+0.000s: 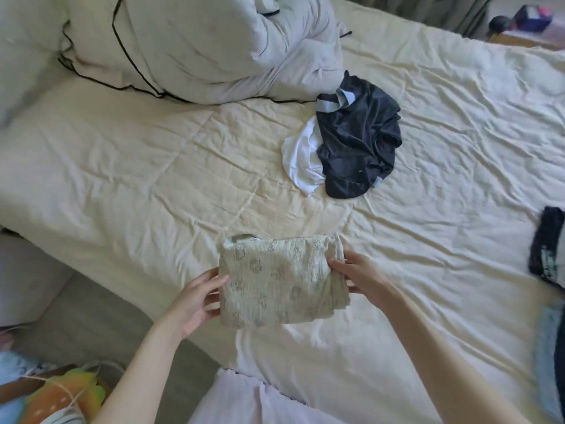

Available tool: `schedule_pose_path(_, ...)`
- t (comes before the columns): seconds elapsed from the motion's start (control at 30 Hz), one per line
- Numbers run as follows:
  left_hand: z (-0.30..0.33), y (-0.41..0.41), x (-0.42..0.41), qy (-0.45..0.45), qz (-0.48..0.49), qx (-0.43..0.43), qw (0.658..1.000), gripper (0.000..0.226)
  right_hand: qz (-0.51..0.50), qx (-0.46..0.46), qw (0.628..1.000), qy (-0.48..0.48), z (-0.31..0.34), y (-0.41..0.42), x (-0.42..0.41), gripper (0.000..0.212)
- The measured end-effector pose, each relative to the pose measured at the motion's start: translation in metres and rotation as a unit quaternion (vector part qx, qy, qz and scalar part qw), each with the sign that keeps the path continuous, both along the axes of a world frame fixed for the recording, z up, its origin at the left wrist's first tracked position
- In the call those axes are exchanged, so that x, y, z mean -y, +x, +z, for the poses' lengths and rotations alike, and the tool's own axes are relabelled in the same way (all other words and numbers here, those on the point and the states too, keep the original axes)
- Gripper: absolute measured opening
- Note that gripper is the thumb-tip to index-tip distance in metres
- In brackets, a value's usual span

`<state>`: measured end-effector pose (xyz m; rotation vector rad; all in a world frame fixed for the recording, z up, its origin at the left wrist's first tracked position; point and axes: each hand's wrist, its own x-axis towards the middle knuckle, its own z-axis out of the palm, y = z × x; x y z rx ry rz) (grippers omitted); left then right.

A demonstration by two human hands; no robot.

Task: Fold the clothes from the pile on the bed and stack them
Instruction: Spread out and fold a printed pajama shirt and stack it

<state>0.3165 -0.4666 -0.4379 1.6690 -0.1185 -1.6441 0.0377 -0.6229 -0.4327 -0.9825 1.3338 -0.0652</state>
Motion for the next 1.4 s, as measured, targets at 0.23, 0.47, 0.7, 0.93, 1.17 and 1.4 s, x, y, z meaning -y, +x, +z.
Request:
schedule_pose_path(0.23, 0.043, -0.056, -0.016, -0.036, -0.039, 0.015, 0.998, 0.022, -0.066, 0.015, 0.996, -0.062, 0.074, -0.060, -0.058, 0.009)
schedule_pose_path(0.47, 0.066, -0.101, -0.039, -0.067, -0.154, 0.043, 0.985, 0.022, -0.196, -0.004, 0.978, -0.077, 0.094, -0.116, -0.151, 0.019)
schedule_pose_path(0.7, 0.079, -0.156, -0.069, -0.084, -0.250, 0.044, 0.964, 0.020, -0.293, 0.008, 0.953, -0.083, 0.101, -0.177, -0.239, 0.016)
schedule_pose_path(0.93, 0.093, -0.246, -0.065, -0.114, -0.332, 0.064, 0.934, 0.021, -0.372, 0.019, 0.924, -0.092, 0.101, -0.263, -0.289, 0.016)
schedule_pose_path(1.17, 0.095, -0.384, -0.063, -0.135, -0.378, 0.076, 0.913, 0.020, -0.428, 0.023, 0.898, -0.101, 0.102, -0.386, -0.323, 0.012)
schedule_pose_path(1.4, 0.091, -0.494, -0.050, -0.134, -0.368, 0.096, 0.915, 0.021, -0.444, 0.019, 0.890, -0.096, 0.104, -0.489, -0.317, 0.013)
